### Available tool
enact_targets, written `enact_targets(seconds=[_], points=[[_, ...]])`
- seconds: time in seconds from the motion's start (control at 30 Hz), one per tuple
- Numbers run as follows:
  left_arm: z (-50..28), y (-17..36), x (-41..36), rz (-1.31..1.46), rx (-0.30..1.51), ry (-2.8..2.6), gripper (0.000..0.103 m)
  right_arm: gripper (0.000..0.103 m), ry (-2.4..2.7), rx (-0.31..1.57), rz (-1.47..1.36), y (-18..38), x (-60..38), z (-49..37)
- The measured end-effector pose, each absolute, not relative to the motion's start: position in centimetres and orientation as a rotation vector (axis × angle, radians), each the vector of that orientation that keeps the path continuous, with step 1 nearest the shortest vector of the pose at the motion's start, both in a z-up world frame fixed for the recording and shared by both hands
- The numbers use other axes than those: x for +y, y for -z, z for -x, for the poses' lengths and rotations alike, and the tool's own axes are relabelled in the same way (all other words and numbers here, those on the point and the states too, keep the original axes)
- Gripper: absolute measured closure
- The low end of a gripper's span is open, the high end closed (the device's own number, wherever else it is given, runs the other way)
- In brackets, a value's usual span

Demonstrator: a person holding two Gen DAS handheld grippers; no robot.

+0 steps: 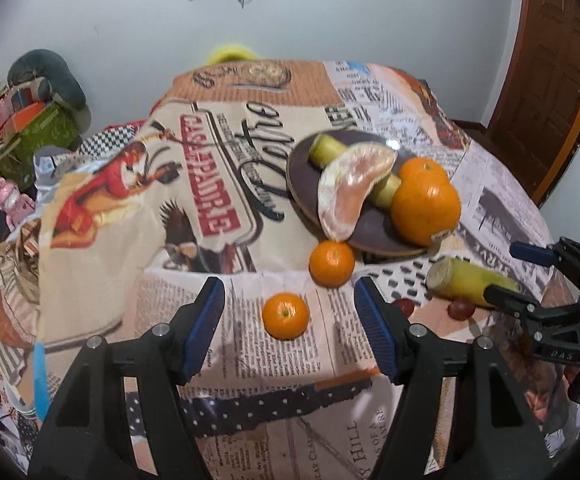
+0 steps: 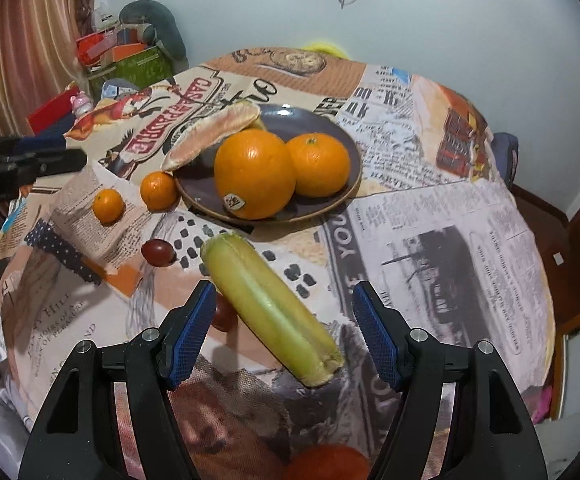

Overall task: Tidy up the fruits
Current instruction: 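Withdraw both tools from the plate, then grasp a small tangerine with the left tool while the right tool grasps the pale green corn cob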

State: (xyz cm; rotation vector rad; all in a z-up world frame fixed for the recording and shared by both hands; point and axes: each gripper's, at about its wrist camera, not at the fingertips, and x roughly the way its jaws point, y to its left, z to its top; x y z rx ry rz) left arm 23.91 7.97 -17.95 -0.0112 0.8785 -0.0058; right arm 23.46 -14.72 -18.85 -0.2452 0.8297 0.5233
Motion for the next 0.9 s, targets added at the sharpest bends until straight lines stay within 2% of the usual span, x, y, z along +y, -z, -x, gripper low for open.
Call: enact_targets(seconds=[0.3,0.4,0.67,0.87,0.9], points=[[-26.5,20.7,6.8,0.007,0.916,0.052,0.036,0.036,-0.565,0.855,0.241,20.2,-12.4,-24.7],[-27.6,21.7,6.6,0.009,0.935,0.062,0.04,0.036,-0.572,0.872,0.251,21.0,-12.0,-25.0],[-29.7,23.4,6.2,0.034,0.965,0.083,0.044,0.056,-0.58,0.863,0.244,21.0,-12.4,-25.2],[-30.4,23.7,5.9,0.021,0.964,0.078,0.047,0.061,-0.559,0.842,0.227,20.5,-13.3,-24.8],[-30.4,23.7,5.9,0.023,0.963,0.081,0.05,0.062,-0.558,0.838,0.222,20.4,-13.5,-24.7]])
